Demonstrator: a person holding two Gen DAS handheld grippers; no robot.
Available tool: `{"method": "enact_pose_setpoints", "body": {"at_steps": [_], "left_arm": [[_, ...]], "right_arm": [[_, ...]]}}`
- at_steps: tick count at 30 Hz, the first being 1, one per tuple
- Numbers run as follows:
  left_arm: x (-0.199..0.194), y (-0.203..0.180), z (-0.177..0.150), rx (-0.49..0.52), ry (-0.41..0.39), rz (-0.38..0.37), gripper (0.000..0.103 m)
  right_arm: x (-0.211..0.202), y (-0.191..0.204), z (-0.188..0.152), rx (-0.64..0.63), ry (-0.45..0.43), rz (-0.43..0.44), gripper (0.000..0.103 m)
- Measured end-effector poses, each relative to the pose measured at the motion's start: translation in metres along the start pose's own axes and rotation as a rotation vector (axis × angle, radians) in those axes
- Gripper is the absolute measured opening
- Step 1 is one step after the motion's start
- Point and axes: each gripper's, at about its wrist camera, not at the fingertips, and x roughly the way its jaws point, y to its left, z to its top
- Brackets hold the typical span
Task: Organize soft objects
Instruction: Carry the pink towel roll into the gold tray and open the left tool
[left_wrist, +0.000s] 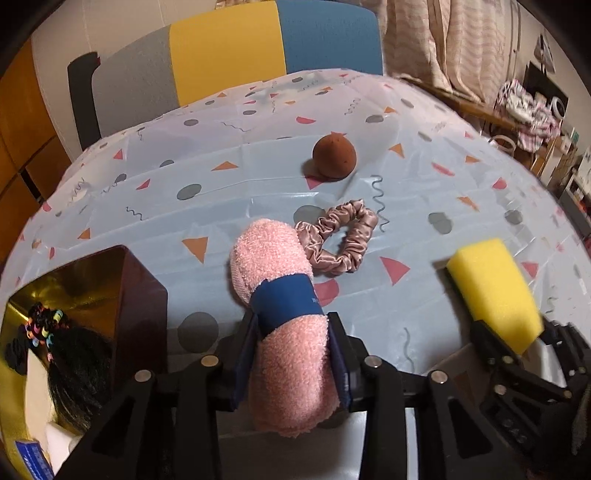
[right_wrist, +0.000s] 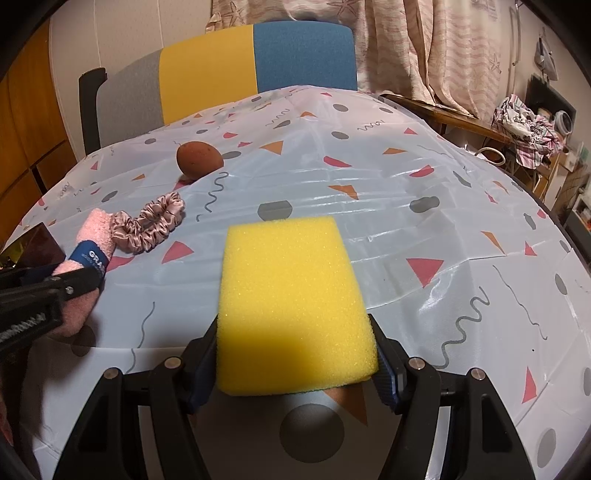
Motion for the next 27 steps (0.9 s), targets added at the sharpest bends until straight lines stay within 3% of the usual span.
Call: {"method": "enact_pose_setpoints", "body": {"at_steps": [18, 27], "left_arm": [[-0.095, 0.040, -0.050, -0.147, -0.098, -0.245, 0.034], [-0.128, 0.104, -0.073, -0.197, -0.160, -0.202, 0.034]], "right_arm": [[0.001, 0.004, 0.000, -0.023, 0.004, -0.037, 0.070], [0.001, 0.007, 0.000, -0.033, 0.005, -0.051, 0.070]]}}
